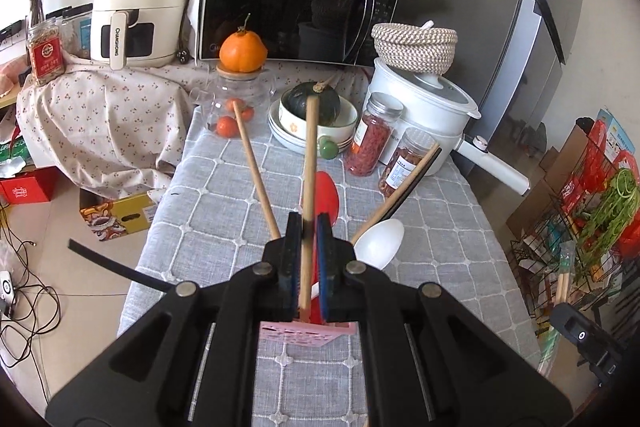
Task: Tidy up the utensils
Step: 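Lower the chopstick into the basket and open the left tool while the right tool carries its chopstick, then lower the bamboo chopstick into the basket with the right tool and open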
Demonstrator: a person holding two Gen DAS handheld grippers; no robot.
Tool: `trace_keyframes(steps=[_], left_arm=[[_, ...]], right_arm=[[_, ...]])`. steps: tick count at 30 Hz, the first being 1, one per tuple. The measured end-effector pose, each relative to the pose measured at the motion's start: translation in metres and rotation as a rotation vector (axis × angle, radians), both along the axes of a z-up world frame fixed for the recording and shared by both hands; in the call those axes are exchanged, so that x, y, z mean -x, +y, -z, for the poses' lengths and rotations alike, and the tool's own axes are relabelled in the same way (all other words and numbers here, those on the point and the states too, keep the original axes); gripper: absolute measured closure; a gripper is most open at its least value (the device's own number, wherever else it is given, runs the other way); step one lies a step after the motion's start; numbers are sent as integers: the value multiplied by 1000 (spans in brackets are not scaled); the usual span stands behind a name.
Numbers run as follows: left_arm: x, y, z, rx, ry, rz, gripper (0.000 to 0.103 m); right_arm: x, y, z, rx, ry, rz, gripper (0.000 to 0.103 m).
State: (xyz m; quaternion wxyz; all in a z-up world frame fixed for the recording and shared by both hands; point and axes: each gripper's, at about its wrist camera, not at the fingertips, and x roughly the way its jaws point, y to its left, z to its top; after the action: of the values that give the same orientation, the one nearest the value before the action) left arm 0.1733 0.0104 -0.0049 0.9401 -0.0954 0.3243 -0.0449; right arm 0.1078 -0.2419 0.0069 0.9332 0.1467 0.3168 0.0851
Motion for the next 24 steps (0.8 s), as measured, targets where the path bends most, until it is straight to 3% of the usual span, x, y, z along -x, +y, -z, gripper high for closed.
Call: trace_keyframes(steps=[5,7,12,15,18,24], left_arm=[[4,-5,-8,-25,0,25,95],[7,-6,-11,-35,-4,33,90],[22,-8,-23,-38,-7,60,66],[35,-9,-28,-54,7,74,60],[48,-7,-29,-71,41,82,46],[72,7,-25,-54,125,86,28]], right_arm=[[0,0,-2,-10,-9,6,98],[1,0,-3,-15,-11,9,98],[2,-1,-10,-23,-27,23,98],[5,-2,-15,-28,-41,35,98],[7,-5,-22,-39,-63,54,98],[4,-3,-36,-55,-108,89,98]])
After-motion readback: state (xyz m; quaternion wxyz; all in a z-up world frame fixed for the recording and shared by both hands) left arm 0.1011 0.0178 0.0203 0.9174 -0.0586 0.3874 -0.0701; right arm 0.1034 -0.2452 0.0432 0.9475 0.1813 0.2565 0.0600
